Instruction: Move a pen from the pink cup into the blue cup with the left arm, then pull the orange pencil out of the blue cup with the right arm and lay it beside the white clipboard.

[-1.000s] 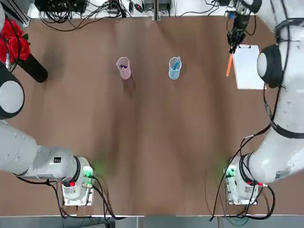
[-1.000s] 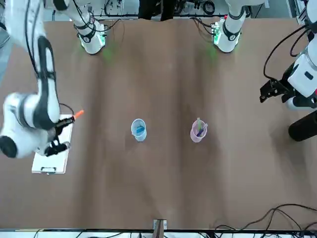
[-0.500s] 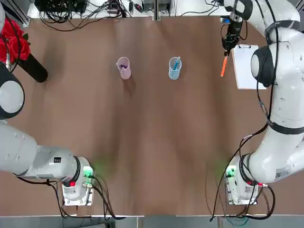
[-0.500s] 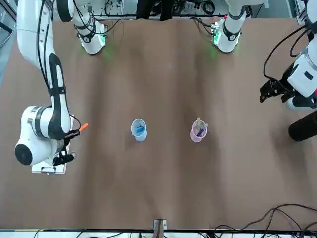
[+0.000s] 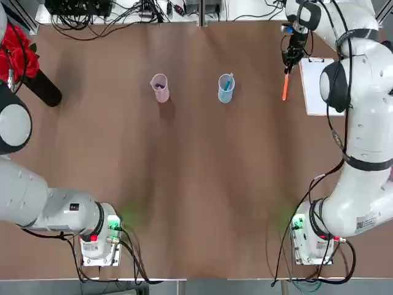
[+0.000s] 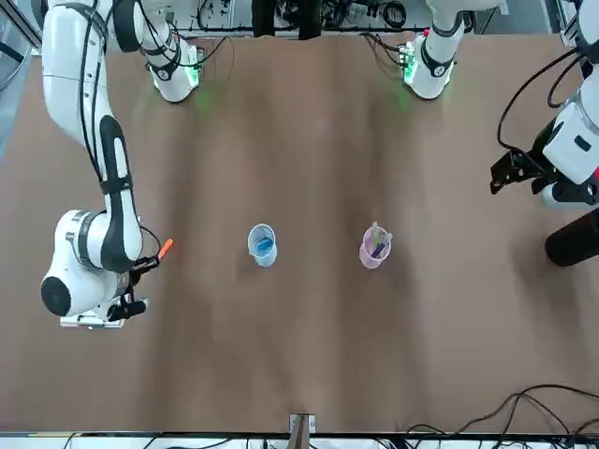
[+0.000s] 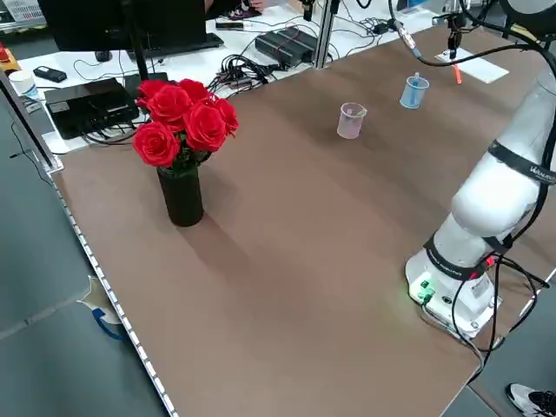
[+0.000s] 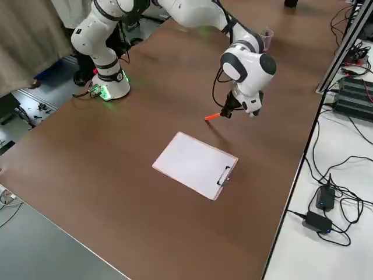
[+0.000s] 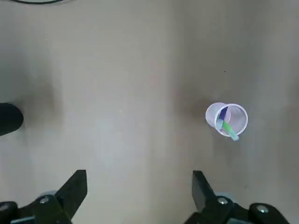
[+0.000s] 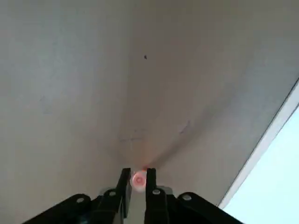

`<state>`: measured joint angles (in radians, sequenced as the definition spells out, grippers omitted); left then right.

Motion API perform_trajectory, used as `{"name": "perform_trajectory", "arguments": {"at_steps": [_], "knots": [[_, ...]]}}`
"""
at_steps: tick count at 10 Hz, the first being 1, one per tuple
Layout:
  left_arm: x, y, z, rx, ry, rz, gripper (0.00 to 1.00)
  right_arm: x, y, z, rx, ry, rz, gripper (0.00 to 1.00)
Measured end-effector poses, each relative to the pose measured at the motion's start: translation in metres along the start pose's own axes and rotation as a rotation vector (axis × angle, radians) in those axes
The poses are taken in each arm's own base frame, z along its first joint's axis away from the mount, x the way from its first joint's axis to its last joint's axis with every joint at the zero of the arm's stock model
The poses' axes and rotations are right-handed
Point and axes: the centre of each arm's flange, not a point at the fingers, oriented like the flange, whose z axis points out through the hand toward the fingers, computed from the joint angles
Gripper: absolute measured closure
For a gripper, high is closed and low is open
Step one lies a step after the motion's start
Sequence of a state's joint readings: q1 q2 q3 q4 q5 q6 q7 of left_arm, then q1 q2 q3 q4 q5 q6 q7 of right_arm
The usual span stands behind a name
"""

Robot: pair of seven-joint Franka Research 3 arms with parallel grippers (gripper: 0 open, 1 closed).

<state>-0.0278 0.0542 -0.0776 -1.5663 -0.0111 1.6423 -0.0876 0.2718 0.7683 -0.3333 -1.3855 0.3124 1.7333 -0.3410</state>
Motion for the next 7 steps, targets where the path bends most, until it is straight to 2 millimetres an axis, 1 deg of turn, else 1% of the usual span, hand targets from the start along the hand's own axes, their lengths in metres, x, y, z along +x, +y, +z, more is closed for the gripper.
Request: {"name": "perform_trajectory", "arguments": {"at_steps": [2, 4, 5, 7], "knots": [[0.0, 0.0, 0.0, 0.0, -0.001, 0.0, 0.01, 0.013, 0.001, 0.013, -0.005, 0.052, 0.003, 0.83], [0.0, 0.0, 0.001, 0.0, -0.001, 0.0, 0.01, 0.024, 0.005, 0.033, 0.01, 0.084, -0.019, 0.83], [0.0, 0.0, 0.001, 0.0, -0.001, 0.001, 0.01, 0.027, 0.008, 0.041, 0.011, 0.083, -0.029, 0.83], [0.001, 0.001, 0.001, 0.0, -0.002, 0.001, 0.01, 0.03, 0.011, 0.046, 0.001, 0.099, -0.032, 0.83]]}}
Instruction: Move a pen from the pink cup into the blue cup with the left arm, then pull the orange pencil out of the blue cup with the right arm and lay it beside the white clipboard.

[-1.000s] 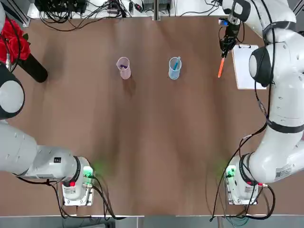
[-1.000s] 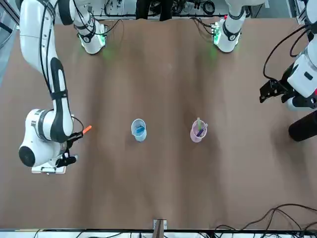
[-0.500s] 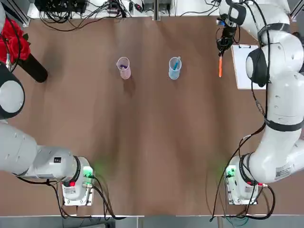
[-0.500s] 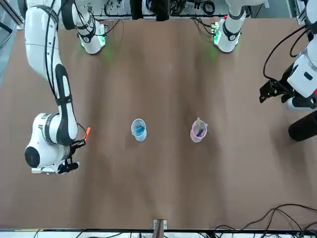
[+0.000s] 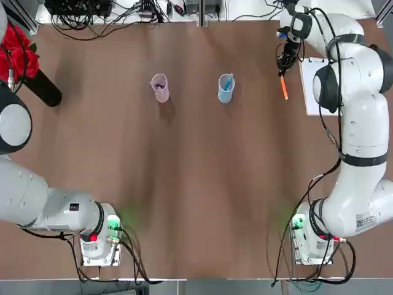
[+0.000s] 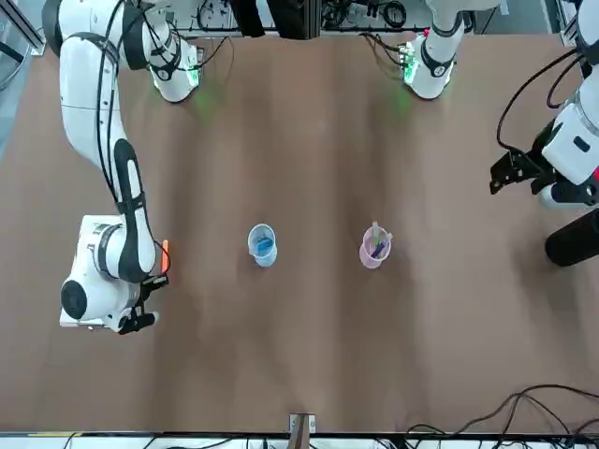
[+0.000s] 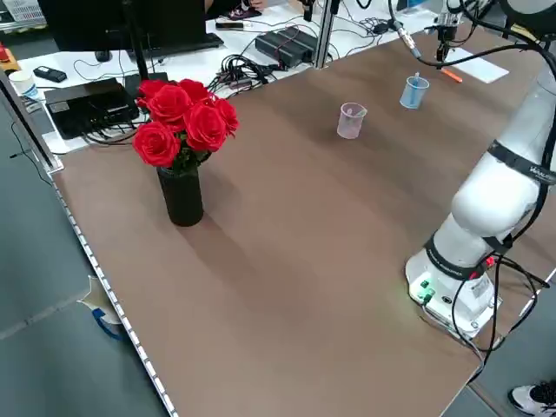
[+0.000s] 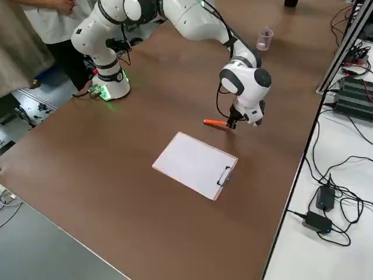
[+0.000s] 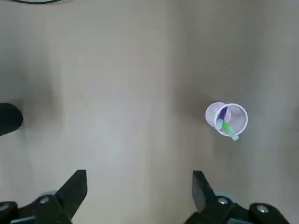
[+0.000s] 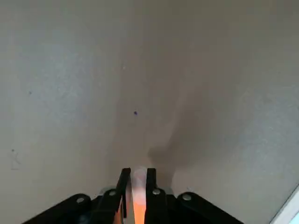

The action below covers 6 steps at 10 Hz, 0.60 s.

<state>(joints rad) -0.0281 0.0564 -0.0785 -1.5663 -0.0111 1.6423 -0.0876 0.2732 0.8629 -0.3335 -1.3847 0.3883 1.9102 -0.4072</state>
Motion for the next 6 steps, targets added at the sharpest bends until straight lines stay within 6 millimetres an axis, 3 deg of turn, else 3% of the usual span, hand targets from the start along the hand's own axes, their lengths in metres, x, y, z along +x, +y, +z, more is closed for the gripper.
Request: {"name": "perform_trajectory", "arguments": {"at_steps": [2, 3, 6], "knots": [[0.001, 0.0016, 0.0026, 0.0, -0.004, 0.003, 0.01, 0.0004, 0.0006, 0.0004, -0.002, 0.003, 0.0, 0.81], [0.0012, 0.0023, 0.0032, 0.0, -0.006, 0.004, 0.01, 0.0009, 0.0015, 0.0005, -0.005, 0.007, -0.001, 0.7], [0.0011, 0.0034, 0.0032, 0.0, -0.006, 0.006, 0.01, 0.0024, 0.0072, -0.0066, -0.016, 0.026, -0.002, 0.24]]}}
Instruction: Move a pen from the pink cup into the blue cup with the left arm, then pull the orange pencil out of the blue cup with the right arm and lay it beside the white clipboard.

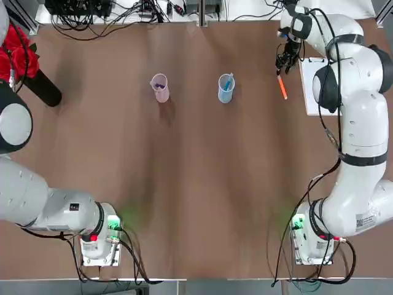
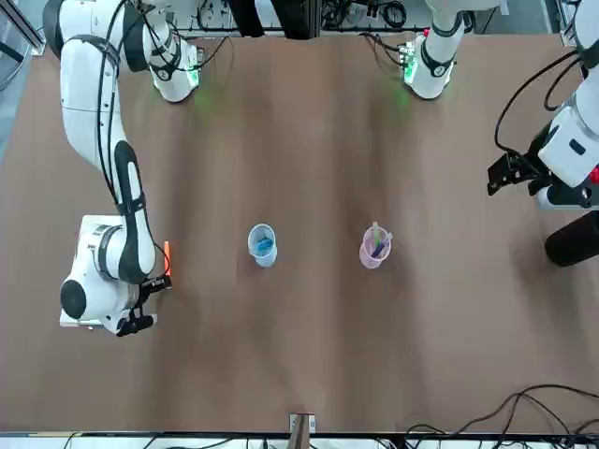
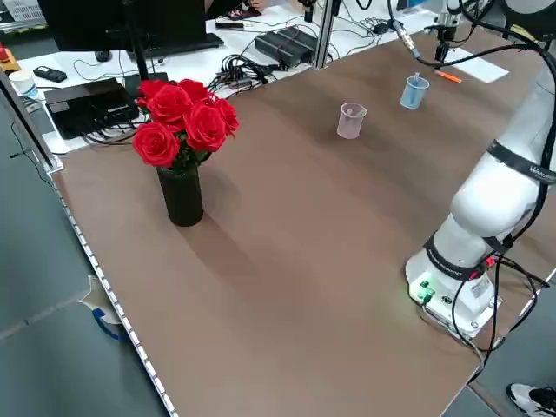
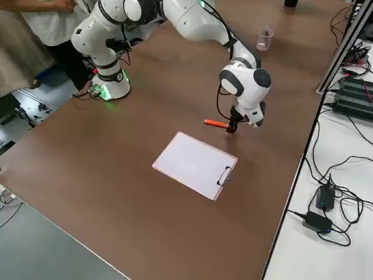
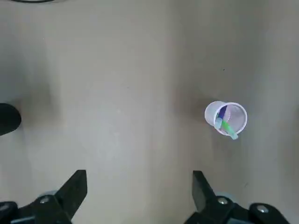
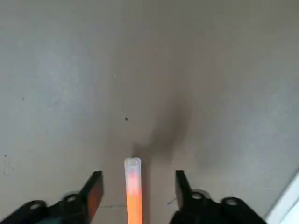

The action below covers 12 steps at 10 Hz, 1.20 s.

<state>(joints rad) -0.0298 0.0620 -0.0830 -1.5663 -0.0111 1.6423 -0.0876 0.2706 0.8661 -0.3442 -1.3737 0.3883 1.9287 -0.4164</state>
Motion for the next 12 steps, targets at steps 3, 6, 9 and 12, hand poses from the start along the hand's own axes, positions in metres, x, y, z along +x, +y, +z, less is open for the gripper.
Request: {"name": "perform_trajectory", "arguments": {"at_steps": [3, 6, 9, 12], "knots": [[0.0, 0.0, 0.0, 0.0, 0.001, 0.001, 0.01, -0.001, 0.023, -0.061, -0.011, 0.099, 0.02, 0.0], [0.0, 0.0, -0.001, 0.0, 0.002, 0.0, 0.01, -0.04, 0.048, -0.172, 0.001, 0.181, 0.047, 0.0], [0.001, -0.005, -0.001, 0.0, 0.004, -0.009, 0.01, -0.111, 0.035, -0.291, -0.031, 0.199, 0.161, 0.0], [0.001, -0.018, -0.004, 0.002, 0.009, -0.033, 0.01, -0.168, -0.016, -0.366, -0.098, 0.194, 0.208, 0.0]]}}
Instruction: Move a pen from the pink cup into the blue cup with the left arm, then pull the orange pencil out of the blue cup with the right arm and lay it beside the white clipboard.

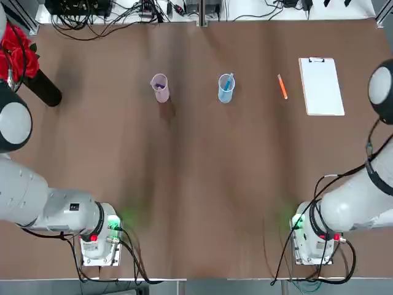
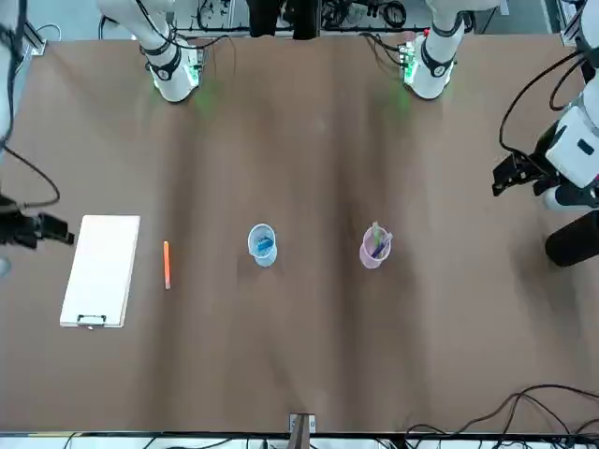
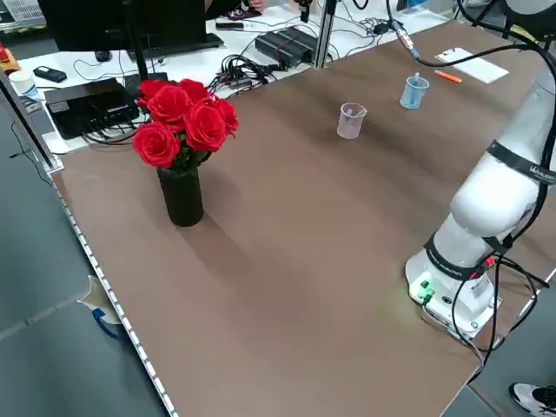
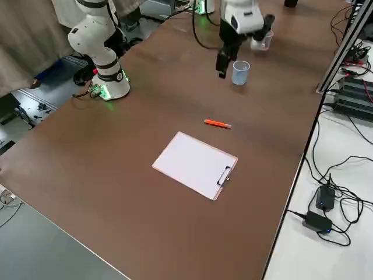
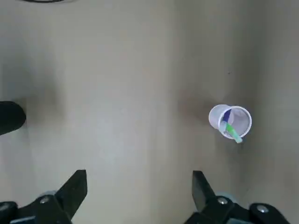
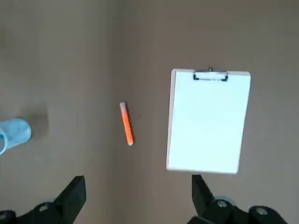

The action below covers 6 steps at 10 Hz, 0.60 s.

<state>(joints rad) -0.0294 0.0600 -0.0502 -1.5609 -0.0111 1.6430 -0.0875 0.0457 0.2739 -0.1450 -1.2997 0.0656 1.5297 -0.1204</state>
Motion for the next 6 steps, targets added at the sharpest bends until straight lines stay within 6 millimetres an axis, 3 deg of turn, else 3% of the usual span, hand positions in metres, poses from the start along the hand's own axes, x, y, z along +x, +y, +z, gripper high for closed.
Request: {"name": "perform_trajectory", "arguments": {"at_steps": [2, 3, 6], "knots": [[-0.002, -0.006, -0.003, 0.001, 0.001, -0.002, 0.01, -0.034, -0.024, -0.046, -0.035, 0.008, -0.009, 0.0], [-0.005, -0.006, -0.006, 0.002, -0.005, -0.001, 0.01, -0.044, -0.024, -0.058, -0.036, 0.015, -0.007, 0.0], [-0.013, -0.006, -0.014, 0.004, -0.02, -0.001, 0.01, -0.048, -0.017, -0.058, -0.033, 0.009, 0.005, 0.0]]}}
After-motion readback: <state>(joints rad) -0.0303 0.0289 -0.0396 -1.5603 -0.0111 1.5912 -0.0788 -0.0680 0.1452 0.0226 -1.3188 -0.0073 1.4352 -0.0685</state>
